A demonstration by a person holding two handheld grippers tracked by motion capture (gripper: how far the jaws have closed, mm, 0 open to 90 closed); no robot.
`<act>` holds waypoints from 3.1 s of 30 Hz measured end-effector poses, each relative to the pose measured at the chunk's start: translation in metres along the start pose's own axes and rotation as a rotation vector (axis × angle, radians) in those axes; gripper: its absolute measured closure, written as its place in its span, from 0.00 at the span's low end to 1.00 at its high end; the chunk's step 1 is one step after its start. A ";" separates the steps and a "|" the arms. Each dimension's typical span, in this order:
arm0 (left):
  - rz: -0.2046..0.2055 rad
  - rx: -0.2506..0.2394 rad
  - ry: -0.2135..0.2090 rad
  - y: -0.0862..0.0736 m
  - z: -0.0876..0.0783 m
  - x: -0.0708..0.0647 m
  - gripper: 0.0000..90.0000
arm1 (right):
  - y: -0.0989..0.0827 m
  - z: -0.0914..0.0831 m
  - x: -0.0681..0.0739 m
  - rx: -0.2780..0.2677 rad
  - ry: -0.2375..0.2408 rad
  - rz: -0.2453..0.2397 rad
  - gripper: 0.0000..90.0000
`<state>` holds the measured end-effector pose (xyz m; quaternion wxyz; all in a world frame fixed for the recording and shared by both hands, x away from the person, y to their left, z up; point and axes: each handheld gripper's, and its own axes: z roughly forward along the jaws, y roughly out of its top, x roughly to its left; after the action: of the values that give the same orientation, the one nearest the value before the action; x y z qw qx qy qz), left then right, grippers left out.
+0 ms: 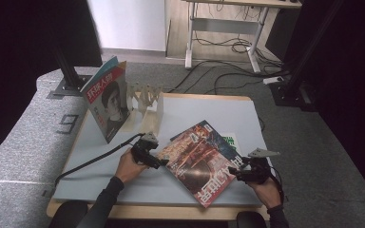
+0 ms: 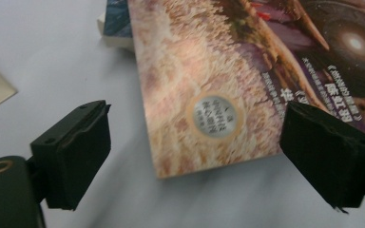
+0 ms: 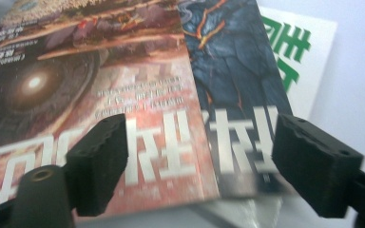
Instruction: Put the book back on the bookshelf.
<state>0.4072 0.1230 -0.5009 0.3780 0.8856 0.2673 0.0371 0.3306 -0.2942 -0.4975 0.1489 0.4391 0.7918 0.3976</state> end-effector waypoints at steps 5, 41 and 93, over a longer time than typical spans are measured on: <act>0.012 0.014 0.000 0.004 0.005 -0.001 0.13 | -0.008 -0.008 0.001 0.001 -0.011 0.006 0.31; -0.006 0.044 -0.047 0.002 0.019 -0.001 0.14 | -0.021 -0.010 0.029 -0.002 -0.028 -0.005 0.26; 0.057 0.132 -0.046 -0.028 0.003 -0.032 0.10 | 0.045 0.064 0.001 0.063 -0.035 -0.037 0.14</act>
<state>0.3681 0.1212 -0.5178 0.3238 0.9164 0.2350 0.0101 0.3935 -0.2481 -0.5044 0.1564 0.4357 0.8092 0.3618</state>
